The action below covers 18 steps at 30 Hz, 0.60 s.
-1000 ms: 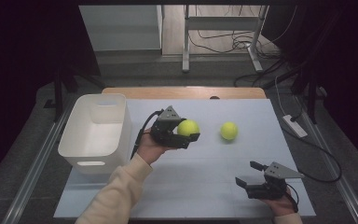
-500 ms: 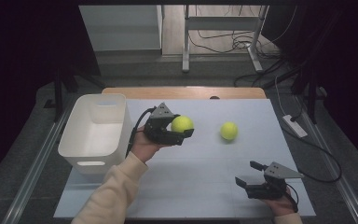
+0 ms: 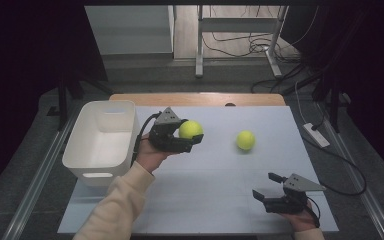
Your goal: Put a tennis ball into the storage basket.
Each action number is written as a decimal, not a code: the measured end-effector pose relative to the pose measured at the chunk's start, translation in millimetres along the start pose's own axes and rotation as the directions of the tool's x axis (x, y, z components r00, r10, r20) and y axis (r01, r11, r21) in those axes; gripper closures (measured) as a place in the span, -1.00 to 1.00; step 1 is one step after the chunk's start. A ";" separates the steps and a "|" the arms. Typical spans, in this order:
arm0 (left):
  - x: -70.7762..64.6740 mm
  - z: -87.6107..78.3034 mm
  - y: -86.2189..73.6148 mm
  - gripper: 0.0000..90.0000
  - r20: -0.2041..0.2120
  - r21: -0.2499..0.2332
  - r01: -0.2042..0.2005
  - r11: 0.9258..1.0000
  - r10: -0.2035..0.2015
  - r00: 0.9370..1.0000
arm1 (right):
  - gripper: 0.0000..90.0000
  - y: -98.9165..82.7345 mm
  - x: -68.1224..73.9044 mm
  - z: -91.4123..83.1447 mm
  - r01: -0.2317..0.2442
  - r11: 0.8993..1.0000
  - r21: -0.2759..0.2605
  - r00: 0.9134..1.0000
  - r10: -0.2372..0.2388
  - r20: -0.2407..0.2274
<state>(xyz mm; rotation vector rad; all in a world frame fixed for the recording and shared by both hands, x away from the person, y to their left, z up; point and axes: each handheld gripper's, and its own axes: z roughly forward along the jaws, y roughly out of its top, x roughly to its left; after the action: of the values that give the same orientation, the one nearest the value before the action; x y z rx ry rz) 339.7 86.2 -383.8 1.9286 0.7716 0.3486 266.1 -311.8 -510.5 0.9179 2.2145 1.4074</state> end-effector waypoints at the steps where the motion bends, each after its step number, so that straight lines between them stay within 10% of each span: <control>1: 0.5 -0.7 0.0 -0.41 -0.002 -0.001 0.001 1.000 -0.001 1.000 | -0.76 0.0 0.0 0.0 0.000 1.000 0.000 1.000 0.000 0.000; 18: 12.2 -18.9 4.7 -0.41 -0.042 -0.037 0.021 0.999 -0.022 0.999 | -0.76 0.1 0.0 0.2 0.000 1.000 0.000 1.000 0.000 0.000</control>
<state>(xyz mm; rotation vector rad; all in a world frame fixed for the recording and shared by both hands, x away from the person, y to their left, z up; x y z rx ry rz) 340.2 105.8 -371.9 1.8829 0.8083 0.3893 266.3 -311.6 -510.5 0.9178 2.2141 1.4074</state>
